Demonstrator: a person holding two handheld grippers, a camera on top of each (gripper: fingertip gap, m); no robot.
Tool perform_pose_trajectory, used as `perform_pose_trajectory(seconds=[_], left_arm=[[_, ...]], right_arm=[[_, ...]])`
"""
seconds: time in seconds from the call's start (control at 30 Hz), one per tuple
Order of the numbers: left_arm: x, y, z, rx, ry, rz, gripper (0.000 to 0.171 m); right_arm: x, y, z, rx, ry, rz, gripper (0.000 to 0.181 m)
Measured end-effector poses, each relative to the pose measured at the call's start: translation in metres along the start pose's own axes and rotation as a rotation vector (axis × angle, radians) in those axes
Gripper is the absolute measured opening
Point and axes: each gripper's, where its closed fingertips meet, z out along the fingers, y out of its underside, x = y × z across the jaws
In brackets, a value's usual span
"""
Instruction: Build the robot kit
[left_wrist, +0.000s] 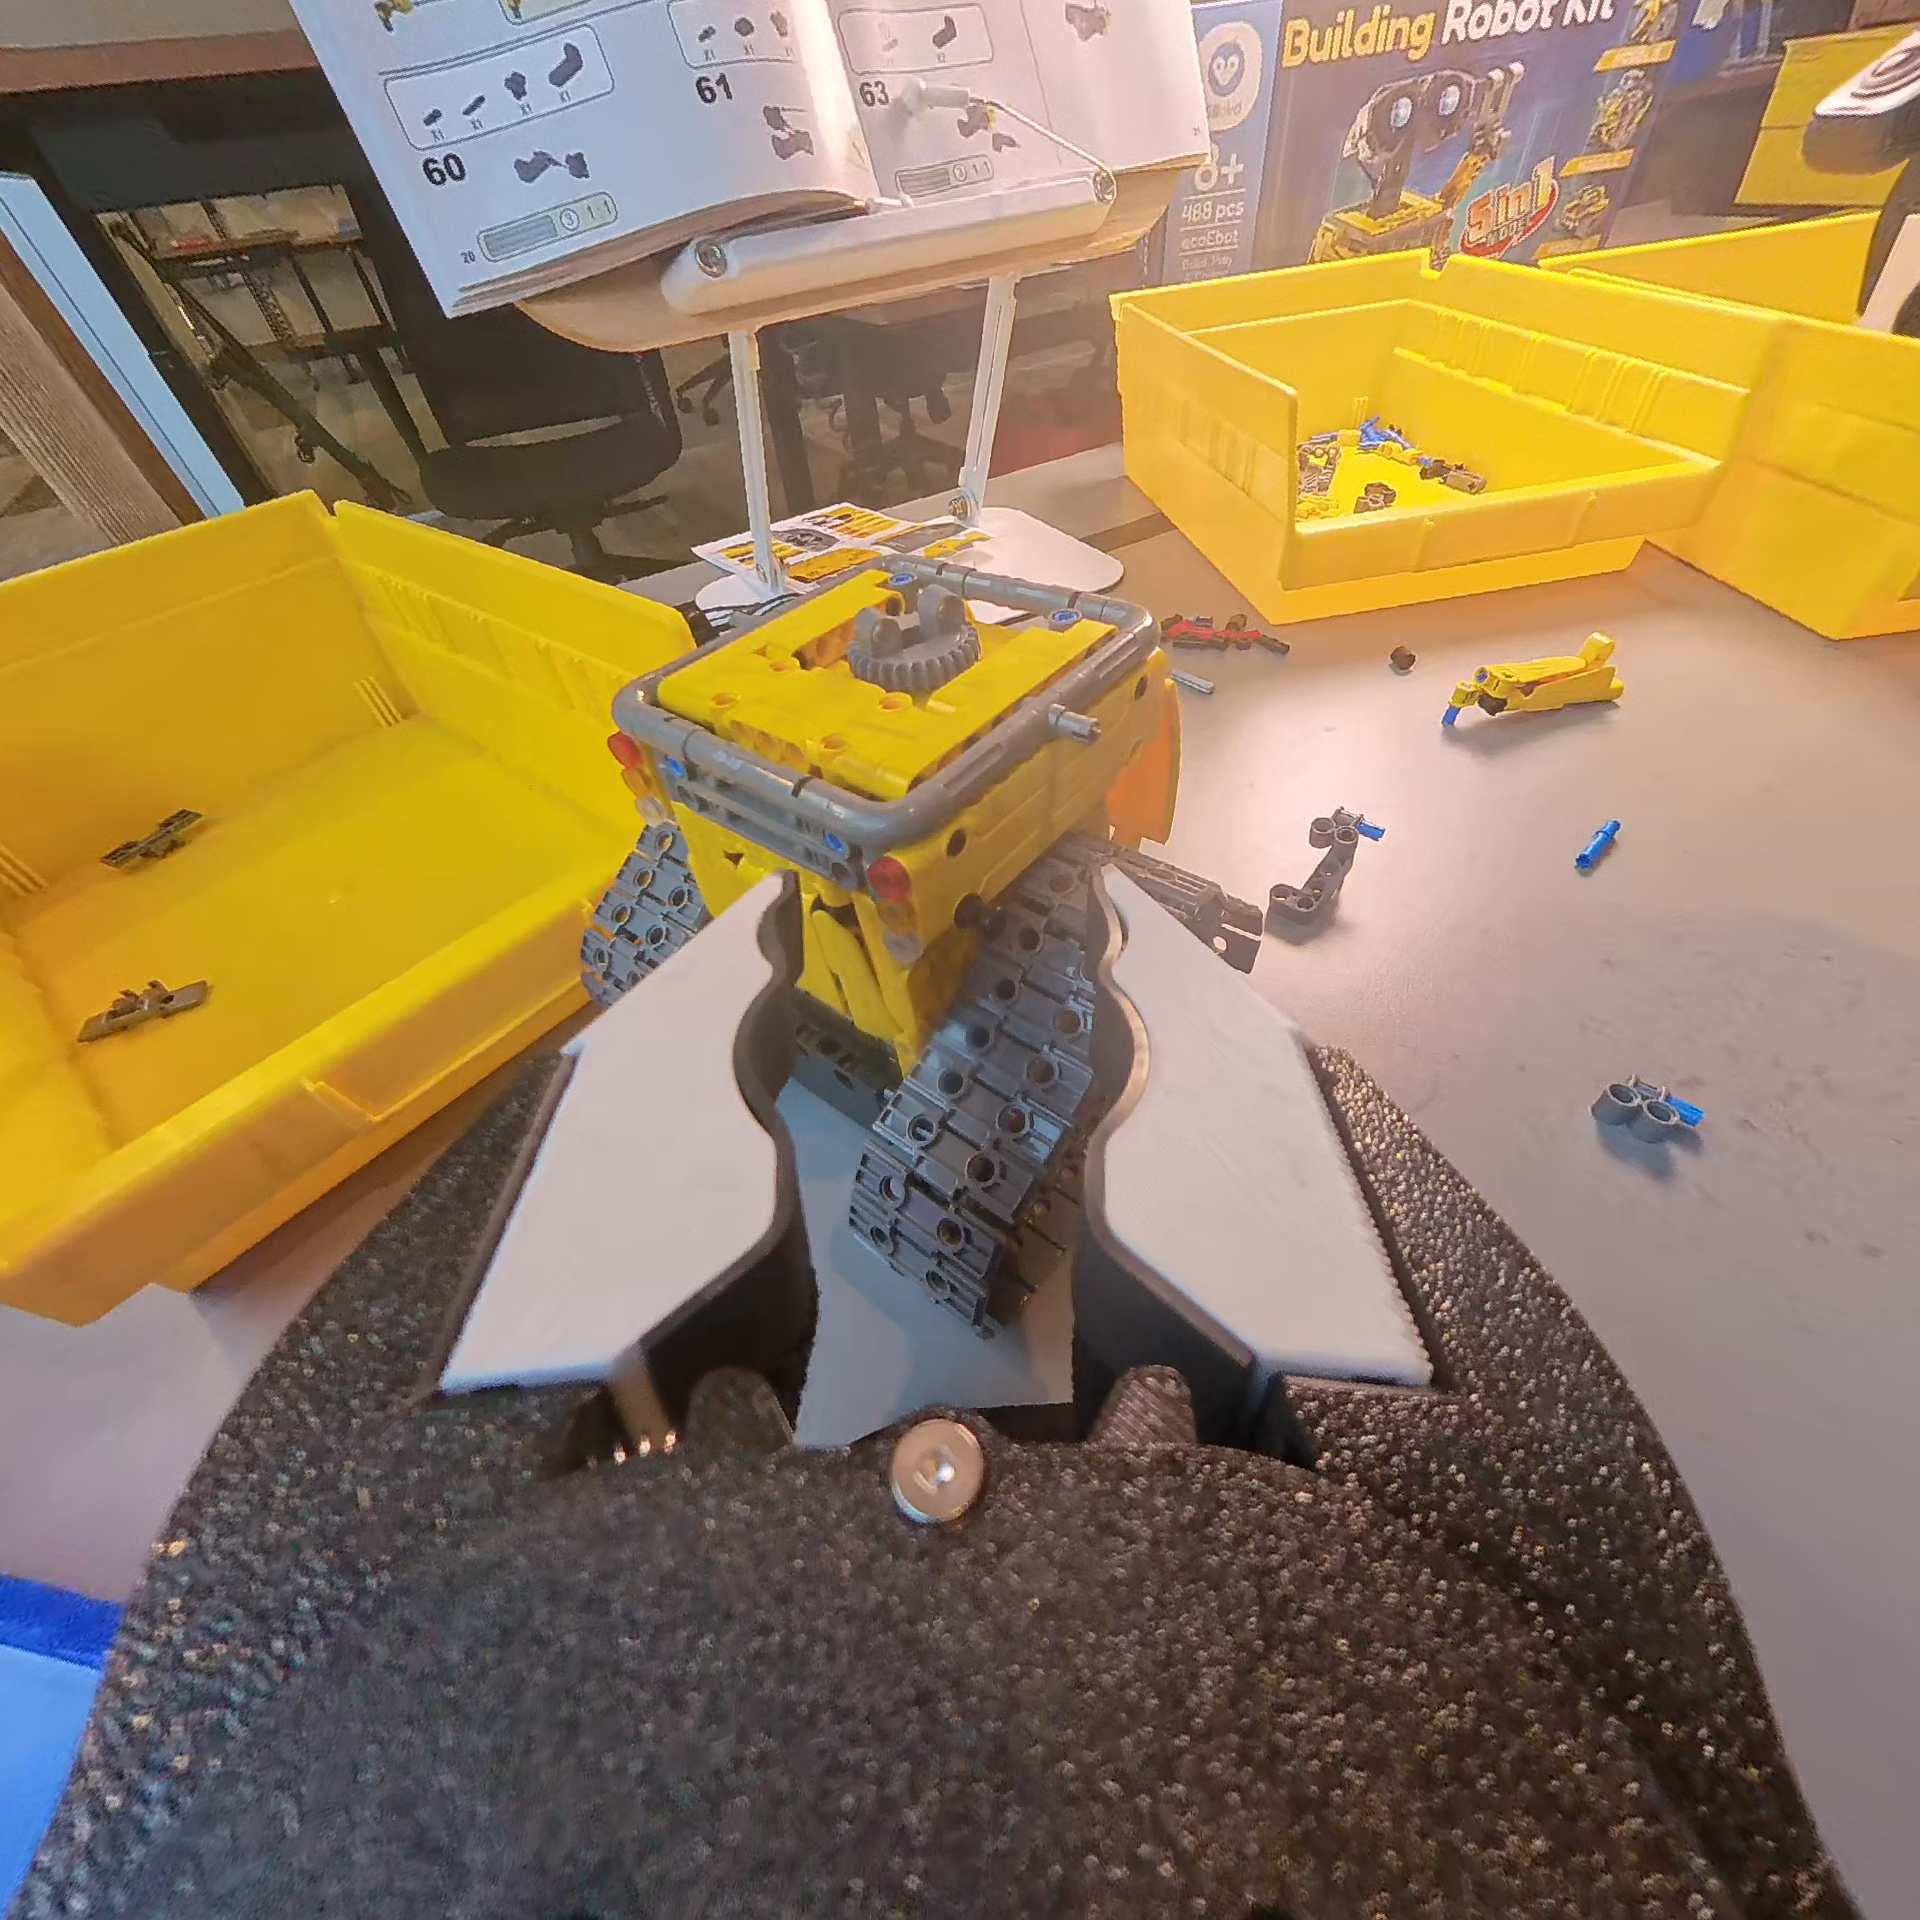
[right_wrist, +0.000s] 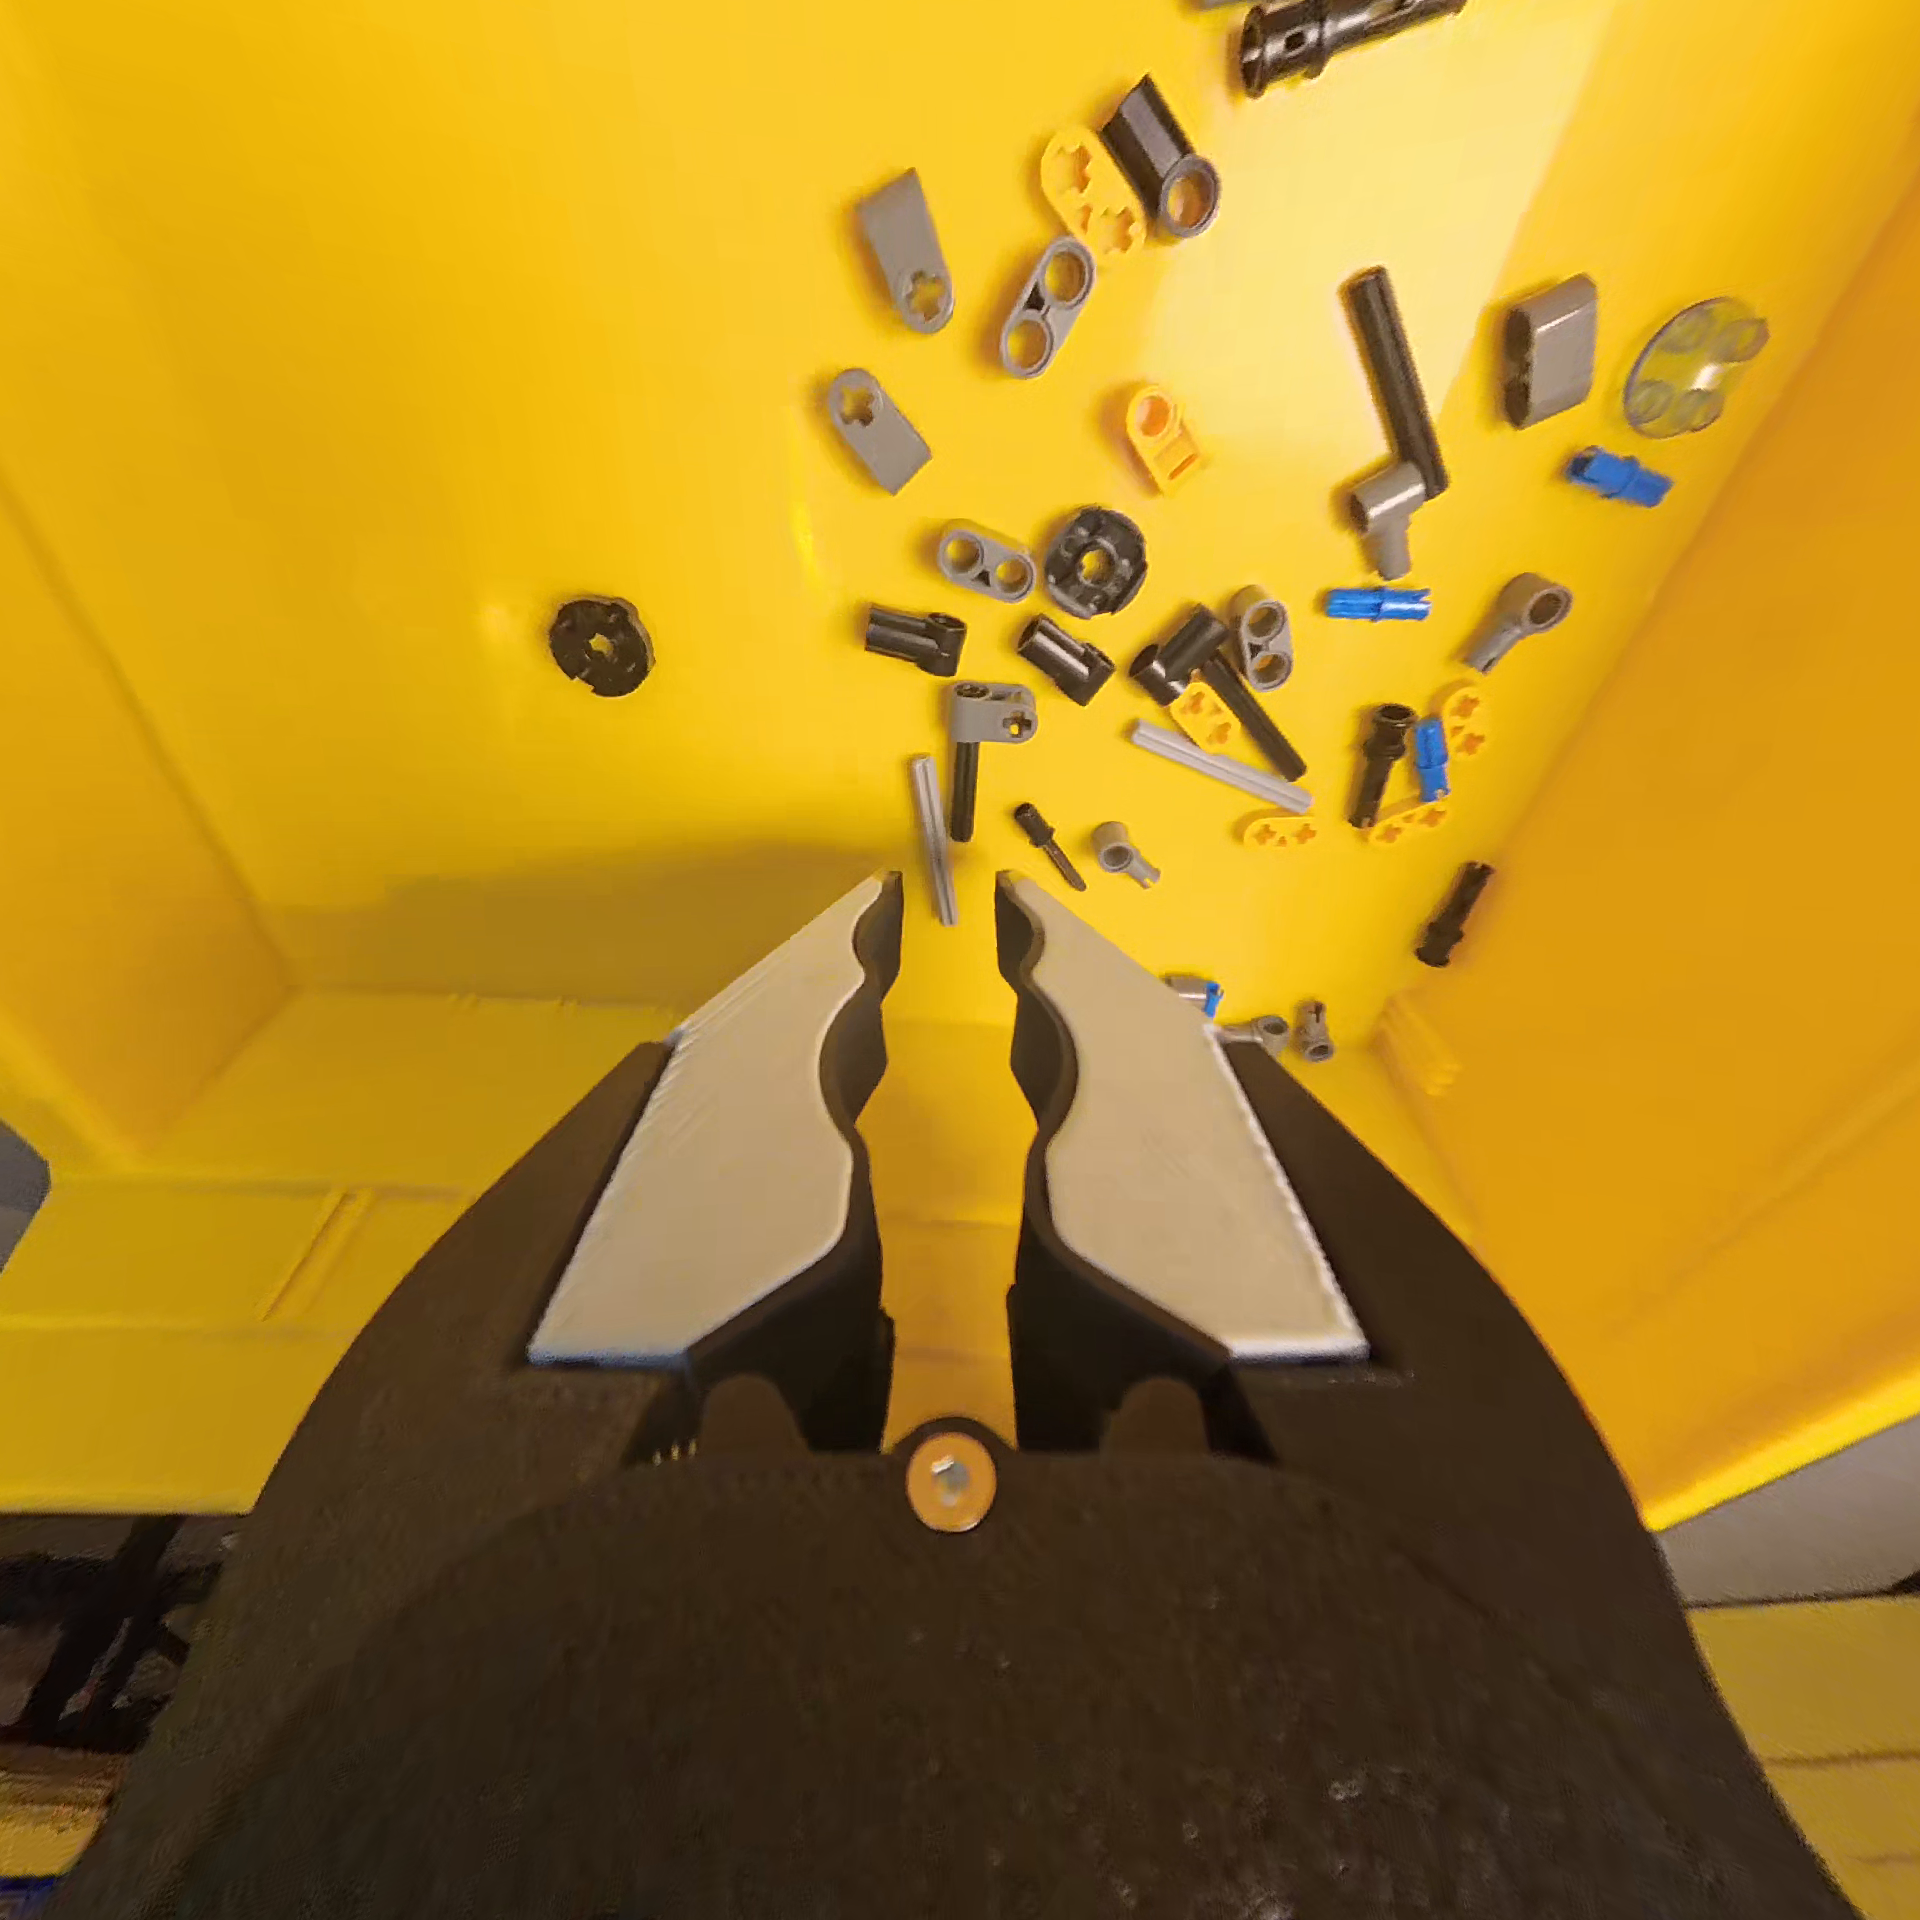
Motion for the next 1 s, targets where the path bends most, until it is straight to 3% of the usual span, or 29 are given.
perform_pose_trajectory(seconds=[0.3,0.47,0.63,1.0], left_arm=[[0.000,0.000,0.001,-0.004,-0.002,0.006,0.053],[0.000,0.001,0.001,-0.005,-0.002,0.003,0.054],[0.000,0.001,0.001,-0.009,0.000,0.002,0.054],[0.000,0.001,0.001,-0.008,0.000,0.006,0.054]], right_arm=[[0.004,0.006,0.012,-0.067,0.022,-0.030,0.009],[0.014,-0.009,0.006,0.049,0.038,0.003,0.004],[0.042,-0.029,-0.018,0.227,0.155,0.060,0.004],[0.065,0.000,-0.019,0.099,0.252,0.097,0.014]])
